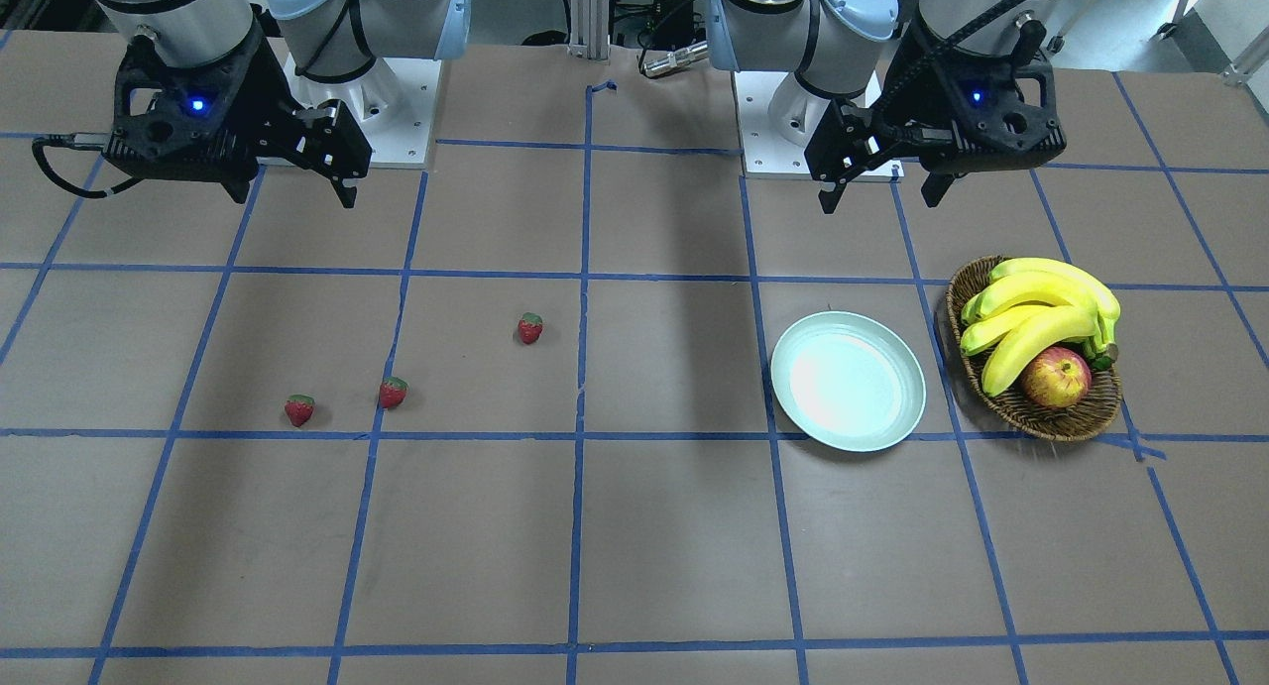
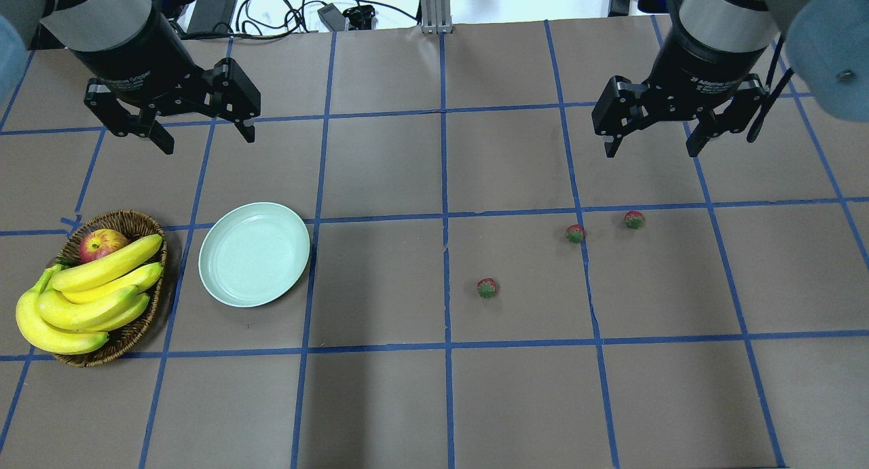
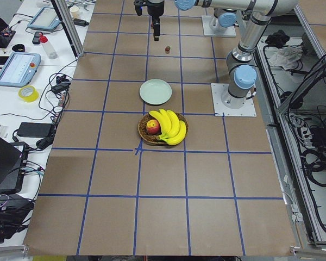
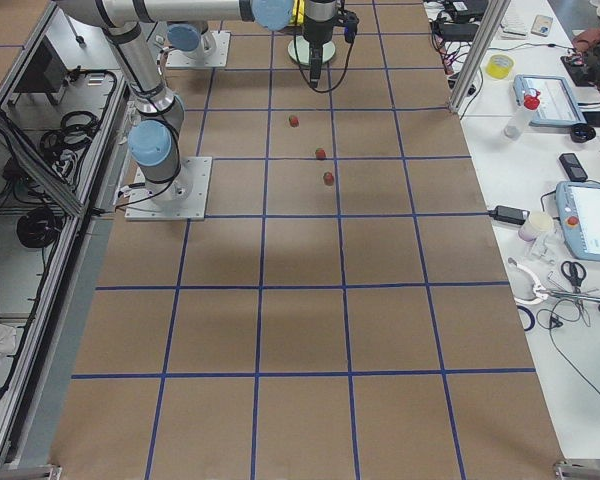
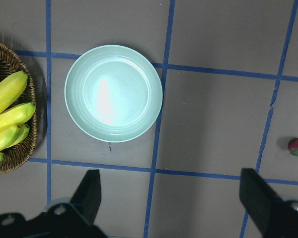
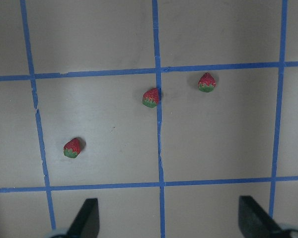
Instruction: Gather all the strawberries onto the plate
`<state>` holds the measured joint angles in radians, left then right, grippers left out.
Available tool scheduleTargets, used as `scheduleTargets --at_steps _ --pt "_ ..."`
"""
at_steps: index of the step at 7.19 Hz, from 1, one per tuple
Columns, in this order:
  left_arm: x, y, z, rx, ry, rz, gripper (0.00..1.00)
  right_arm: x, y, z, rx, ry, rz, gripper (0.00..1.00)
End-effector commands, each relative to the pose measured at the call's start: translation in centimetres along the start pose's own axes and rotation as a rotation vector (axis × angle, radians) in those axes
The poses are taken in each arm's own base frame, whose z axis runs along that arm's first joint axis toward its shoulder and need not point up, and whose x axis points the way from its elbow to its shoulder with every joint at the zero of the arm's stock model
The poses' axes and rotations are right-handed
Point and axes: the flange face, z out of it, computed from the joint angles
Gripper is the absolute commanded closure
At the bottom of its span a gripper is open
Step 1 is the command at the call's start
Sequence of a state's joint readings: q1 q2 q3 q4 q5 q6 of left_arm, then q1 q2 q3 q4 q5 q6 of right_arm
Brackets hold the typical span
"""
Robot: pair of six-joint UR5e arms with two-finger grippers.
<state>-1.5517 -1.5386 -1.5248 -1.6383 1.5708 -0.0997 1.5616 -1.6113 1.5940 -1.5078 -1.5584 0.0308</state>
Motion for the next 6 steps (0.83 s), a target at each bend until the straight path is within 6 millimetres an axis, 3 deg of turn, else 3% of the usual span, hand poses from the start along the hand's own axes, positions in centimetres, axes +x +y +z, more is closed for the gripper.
scheduleTargets --at_steps 1,3,6 --pt "0.0 0.0 0.0 0.0 -0.002 0.001 0.0 -0.1 0.0 0.4 -0.006 0.002 0.008 0.0" --pt "0.0 0.1 -0.1 0.002 0.0 0.001 0.0 -0.1 -0.3 1.2 -0.022 0.001 0.008 0.0" --pt "-0.2 0.1 -0.1 0.002 -0.001 -0.002 0.0 -0.3 -2.5 5.0 -0.044 -0.009 0.014 0.0"
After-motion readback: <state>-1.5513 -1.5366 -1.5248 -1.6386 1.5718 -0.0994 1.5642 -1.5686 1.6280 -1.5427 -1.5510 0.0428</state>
